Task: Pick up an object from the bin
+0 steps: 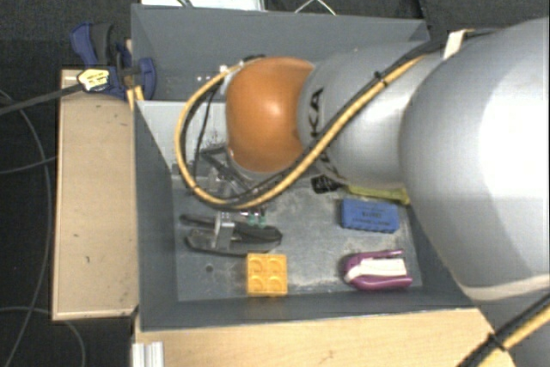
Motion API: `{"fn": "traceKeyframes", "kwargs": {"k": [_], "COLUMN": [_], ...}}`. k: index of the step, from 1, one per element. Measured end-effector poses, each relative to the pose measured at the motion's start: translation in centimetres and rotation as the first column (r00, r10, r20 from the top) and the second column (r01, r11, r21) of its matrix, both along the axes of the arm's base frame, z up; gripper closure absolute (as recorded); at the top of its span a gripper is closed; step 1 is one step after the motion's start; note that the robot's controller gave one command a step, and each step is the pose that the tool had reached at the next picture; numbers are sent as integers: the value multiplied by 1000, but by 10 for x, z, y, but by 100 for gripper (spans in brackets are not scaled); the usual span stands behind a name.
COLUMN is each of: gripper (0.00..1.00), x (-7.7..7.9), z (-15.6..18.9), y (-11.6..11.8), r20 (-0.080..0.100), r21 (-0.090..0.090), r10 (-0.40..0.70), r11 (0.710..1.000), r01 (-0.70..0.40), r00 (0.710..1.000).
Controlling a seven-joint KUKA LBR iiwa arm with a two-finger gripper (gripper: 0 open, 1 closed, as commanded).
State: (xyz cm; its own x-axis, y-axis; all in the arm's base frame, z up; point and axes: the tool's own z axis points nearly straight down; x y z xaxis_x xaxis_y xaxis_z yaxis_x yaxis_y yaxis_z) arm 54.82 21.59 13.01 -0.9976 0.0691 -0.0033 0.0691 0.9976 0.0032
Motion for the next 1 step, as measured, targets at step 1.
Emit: {"fn": "traceKeyframes", "kwargs": {"k": [1], "gripper": [0], "x": [-5], "z": [-58], "y": [10], "r20": [-7], "r21": [0], "r10": [-12], "r11": [1000], "r01": [12], "r00": [1000]}}
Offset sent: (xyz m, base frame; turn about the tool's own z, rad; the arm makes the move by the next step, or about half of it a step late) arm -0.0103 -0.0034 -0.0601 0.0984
